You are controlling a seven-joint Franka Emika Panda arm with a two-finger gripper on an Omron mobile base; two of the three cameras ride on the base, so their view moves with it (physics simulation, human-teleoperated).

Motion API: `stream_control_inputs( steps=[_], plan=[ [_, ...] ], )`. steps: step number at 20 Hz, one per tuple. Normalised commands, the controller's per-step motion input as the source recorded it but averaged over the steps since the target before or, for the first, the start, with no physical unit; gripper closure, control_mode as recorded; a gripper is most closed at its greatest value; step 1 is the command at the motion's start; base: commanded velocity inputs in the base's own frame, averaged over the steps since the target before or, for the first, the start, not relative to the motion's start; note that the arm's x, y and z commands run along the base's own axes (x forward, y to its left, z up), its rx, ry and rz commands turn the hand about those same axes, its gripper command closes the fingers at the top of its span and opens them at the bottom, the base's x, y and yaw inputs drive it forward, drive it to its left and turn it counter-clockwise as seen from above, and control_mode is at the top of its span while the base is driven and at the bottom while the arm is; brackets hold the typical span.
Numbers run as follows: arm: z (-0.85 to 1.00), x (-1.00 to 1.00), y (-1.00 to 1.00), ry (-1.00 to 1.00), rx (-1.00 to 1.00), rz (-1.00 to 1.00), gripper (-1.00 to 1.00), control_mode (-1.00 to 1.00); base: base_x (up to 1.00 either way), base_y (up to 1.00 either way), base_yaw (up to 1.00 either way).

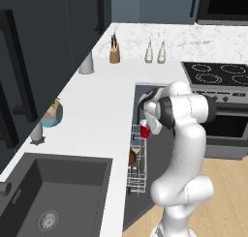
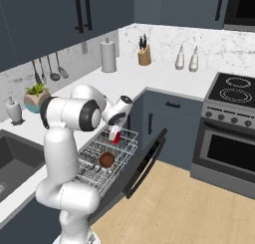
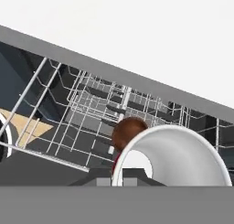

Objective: Pick up the cup and bowl from the counter, place them in the dishwasher, and close the dishwasher door.

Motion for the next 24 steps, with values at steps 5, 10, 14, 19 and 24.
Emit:
stream_control_inputs(
  steps=[5,10,14,19,24],
  plan=[
    [-0.24,0.13,-0.08,-0.04,0.18,-0.14,1.0,-1.0,0.0,0.0,0.0],
    [-0.51,0.28,0.0,-0.03,0.1,-0.1,1.0,-1.0,0.0,0.0,0.0],
    [-0.37,0.33,0.0,0.0,0.1,-0.08,1.0,-1.0,0.0,0.0,0.0],
    [-0.45,0.53,0.0,0.0,0.08,-0.04,1.0,-1.0,0.0,0.0,0.0],
    [-0.61,0.77,0.0,0.0,0.02,0.0,1.0,-1.0,0.0,0.0,0.0]
  ],
)
